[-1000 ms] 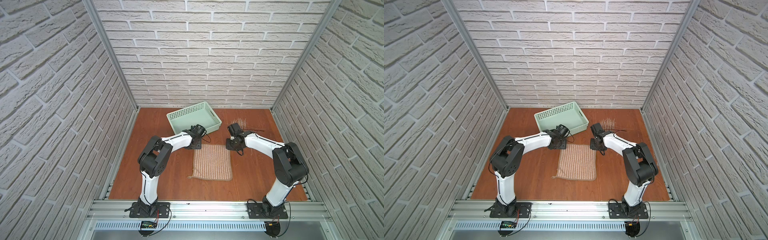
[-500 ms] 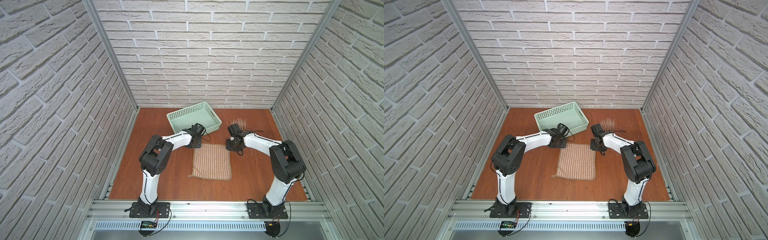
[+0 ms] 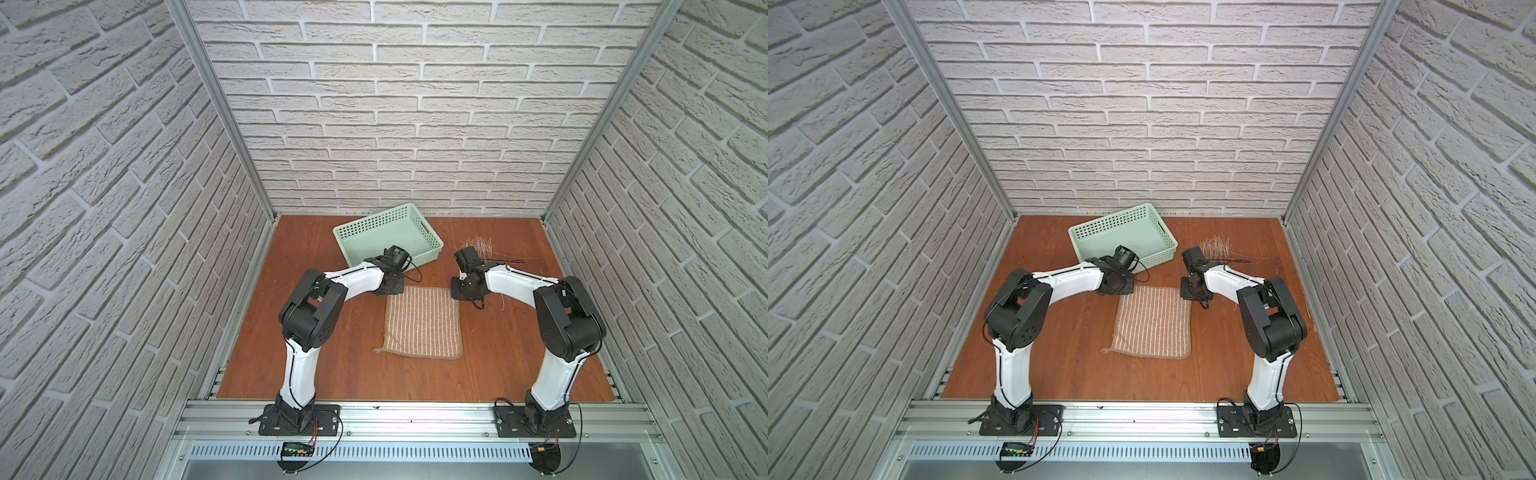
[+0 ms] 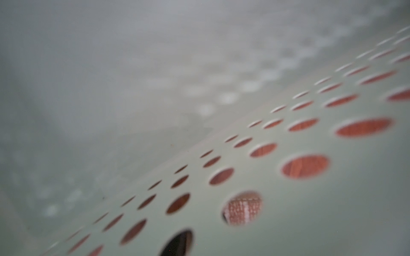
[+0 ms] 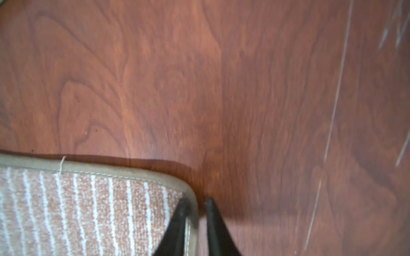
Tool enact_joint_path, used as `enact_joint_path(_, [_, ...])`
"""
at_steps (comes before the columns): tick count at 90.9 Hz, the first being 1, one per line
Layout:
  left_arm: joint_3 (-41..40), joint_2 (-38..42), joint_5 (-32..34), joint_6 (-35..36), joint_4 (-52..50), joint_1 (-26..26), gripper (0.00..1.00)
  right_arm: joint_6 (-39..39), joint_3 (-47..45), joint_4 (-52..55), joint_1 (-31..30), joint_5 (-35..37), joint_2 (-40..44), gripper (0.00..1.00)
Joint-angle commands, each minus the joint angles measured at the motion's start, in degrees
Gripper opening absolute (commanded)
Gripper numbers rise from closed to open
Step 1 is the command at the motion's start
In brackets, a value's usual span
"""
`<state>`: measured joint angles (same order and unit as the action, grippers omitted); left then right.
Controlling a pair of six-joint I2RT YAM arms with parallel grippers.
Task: Fold the square dishcloth
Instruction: Fold the cleaning item at the center of the board.
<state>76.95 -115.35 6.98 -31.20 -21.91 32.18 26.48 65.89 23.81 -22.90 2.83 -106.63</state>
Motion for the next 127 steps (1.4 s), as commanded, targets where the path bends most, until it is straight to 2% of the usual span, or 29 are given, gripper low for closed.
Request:
enact_joint_path(1, [-0.54,-3.52,-1.99,-0.83,-1.18,-0.28,0.11,-0.64,0.80,0.40,0.69,-0.28,-1.29,0.04])
enact_joint_path(12, [-0.81,-3.19,-2.43,-1.28,-0.75,-0.14,0.00,-1.17,0.97,0.67,1.13,-0.09,-0.84,0.03])
enact_joint_path(35, [-4.76,0.77,-0.89,-4.02,6.31,1.54,0.00,-3.82,2.33,1.68,2.51,0.57,0.47,0.03])
enact_joint_path(52, [-6.82,3.29,5.88,-7.87,10.59,5.19,0.00,-6.23,3.72,2.68,3.54,2.11,1.40,0.03])
enact_joint_path(70, [-10.96,6.70,11.79,-11.58,14.17,6.11,0.00,-6.37,3.74,2.48,4.24,2.27,2.66,0.03])
enact_joint_path(102, [-16.15,12.27,12.69,-7.35,21.29,6.21,0.00,-6.32,0.91,-0.23,4.21,1.99,8.67,0.03])
enact_joint_path(127, [-13.61,12.92,12.00,-2.90,22.65,5.22,0.00,-6.27,0.60,-2.71,4.26,1.47,10.62,0.03])
